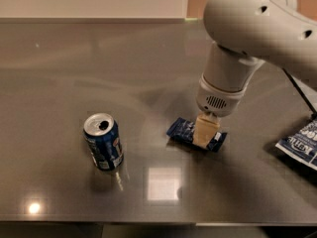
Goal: Move rxbar blueberry near pepsi can
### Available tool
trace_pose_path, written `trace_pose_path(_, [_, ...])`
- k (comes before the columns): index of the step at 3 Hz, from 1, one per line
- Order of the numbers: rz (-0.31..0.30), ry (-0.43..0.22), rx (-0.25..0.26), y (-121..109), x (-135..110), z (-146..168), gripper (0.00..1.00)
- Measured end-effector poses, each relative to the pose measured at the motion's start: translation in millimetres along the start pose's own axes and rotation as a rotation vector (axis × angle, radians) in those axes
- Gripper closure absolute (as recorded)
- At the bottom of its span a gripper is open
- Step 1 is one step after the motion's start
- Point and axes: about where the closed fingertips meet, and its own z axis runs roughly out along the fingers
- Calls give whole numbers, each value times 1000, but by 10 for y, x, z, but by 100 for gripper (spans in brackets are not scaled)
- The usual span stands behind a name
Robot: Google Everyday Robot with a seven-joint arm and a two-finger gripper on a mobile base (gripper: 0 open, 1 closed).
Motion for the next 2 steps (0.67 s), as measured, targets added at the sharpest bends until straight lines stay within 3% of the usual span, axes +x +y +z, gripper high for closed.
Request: trace_pose_path(2, [-119, 11, -23, 409, -181, 29, 100])
